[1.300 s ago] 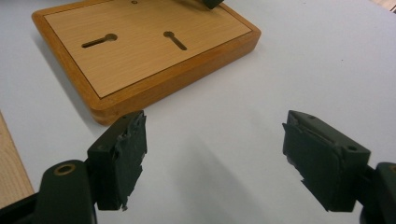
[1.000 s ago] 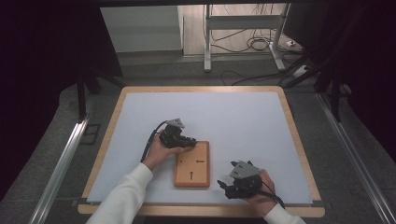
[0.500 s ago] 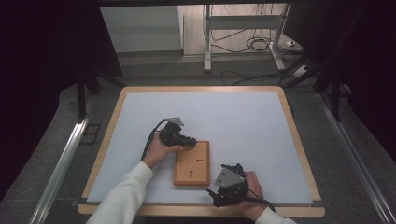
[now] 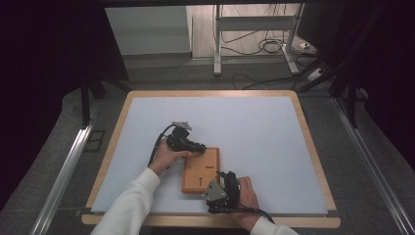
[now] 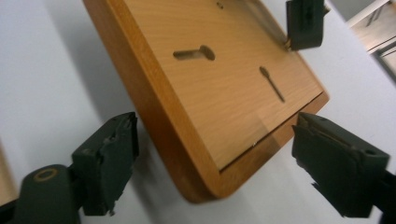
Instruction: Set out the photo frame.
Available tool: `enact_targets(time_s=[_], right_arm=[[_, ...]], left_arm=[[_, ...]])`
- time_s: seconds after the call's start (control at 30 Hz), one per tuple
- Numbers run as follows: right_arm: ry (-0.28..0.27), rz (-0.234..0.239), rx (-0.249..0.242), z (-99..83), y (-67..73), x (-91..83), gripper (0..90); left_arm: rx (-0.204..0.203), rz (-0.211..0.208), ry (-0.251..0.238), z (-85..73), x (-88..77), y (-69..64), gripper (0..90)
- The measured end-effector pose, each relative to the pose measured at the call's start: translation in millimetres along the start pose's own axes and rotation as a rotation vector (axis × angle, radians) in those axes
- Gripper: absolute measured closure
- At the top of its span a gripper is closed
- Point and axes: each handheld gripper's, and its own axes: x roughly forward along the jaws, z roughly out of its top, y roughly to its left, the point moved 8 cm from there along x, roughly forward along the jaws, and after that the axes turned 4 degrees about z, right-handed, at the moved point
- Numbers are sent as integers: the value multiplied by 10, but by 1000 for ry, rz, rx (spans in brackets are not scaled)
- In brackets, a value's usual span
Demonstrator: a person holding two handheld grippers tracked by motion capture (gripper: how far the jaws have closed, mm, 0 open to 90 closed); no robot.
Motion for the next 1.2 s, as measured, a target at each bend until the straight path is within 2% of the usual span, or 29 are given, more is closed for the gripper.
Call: enact_targets(time_s=[0.1,0.13,0.17,0.2,0.23,0.27,0.3,0.5,0.7,0.8,0.93,1.03,1.1,1.17,1.2], right_arm=[[8,-19,-17,4,-8,23,171],[7,-40,-52,17,-6,31,192],[7,-40,-52,17,-6,31,192],[2,-57,-73,37,-9,36,201],[1,-53,-78,45,-10,30,216],[1,-53,-78,45,-10,30,216],[-7,-50,-82,61,-19,20,239],[-48,-26,-77,172,-90,-42,359],[-47,-10,-95,218,-115,-72,412],[-54,-12,-117,248,-139,-92,439],[-58,-21,-114,264,-189,-133,460],[-72,-15,-94,270,-227,-155,466],[-84,-11,-80,277,-259,-173,471],[-87,-12,-81,282,-282,-191,477],[-89,-11,-76,282,-290,-199,479]], left_arm=[[-1,7,-3,1,0,2,812],[5,16,-3,2,0,-1,815],[5,16,-3,2,0,-1,817],[16,37,-3,6,3,-8,822],[24,58,0,9,2,-13,829],[24,58,0,9,2,-13,836],[33,79,0,14,5,-18,836],[50,134,-9,30,9,-36,825],[59,153,-19,31,8,-26,820],[55,156,-26,34,7,-25,802],[46,154,-38,35,3,-15,793],[48,150,-42,34,-26,-17,732],[36,161,-56,38,-73,-2,635],[21,170,-83,43,-156,20,588],[14,178,-91,42,-205,29,525]])
